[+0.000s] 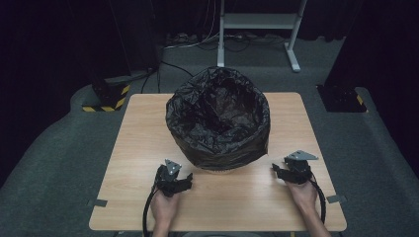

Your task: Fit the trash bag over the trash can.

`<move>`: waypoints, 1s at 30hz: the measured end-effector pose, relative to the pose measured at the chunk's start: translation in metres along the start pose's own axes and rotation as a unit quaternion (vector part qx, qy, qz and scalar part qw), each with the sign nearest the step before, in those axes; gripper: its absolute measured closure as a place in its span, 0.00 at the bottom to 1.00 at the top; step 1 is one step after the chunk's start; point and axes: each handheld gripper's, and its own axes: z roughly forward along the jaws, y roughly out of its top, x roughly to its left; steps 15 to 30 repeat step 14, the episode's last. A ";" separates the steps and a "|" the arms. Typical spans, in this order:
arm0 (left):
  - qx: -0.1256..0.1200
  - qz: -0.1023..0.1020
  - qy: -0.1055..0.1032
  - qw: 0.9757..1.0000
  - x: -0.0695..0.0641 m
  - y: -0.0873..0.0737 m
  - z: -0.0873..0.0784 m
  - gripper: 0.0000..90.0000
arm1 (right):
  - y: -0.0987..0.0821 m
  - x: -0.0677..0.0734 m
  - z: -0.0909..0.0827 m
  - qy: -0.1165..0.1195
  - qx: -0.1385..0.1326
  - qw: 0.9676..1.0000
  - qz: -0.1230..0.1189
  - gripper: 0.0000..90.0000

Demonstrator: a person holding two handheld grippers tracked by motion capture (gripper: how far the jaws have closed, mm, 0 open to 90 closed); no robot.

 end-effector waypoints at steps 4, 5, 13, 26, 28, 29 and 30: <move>0.000 0.000 0.000 1.000 0.000 0.000 0.000 0.27 | 0.000 0.002 0.000 -0.010 -0.001 1.000 -0.004 0.41; 0.000 0.000 0.000 1.000 0.000 0.000 0.000 0.27 | 0.000 0.002 0.000 -0.013 -0.001 1.000 -0.004 0.40; 0.000 -0.001 0.000 1.000 0.000 0.000 0.000 0.27 | 0.000 0.000 0.000 -0.006 0.002 1.000 0.006 0.40; 0.000 0.000 0.000 1.000 0.000 0.000 0.000 0.27 | 0.000 0.000 0.000 -0.006 0.002 1.000 0.006 0.40; 0.000 0.000 0.000 1.000 0.000 0.000 0.000 0.27 | 0.000 0.000 0.000 -0.006 0.002 1.000 0.006 0.40; 0.000 0.000 0.000 1.000 0.000 0.000 0.000 0.27 | 0.000 0.000 0.000 -0.006 0.002 1.000 0.006 0.40; 0.000 0.000 0.000 1.000 0.000 0.000 0.000 0.27 | 0.000 0.000 0.000 -0.006 0.002 1.000 0.006 0.40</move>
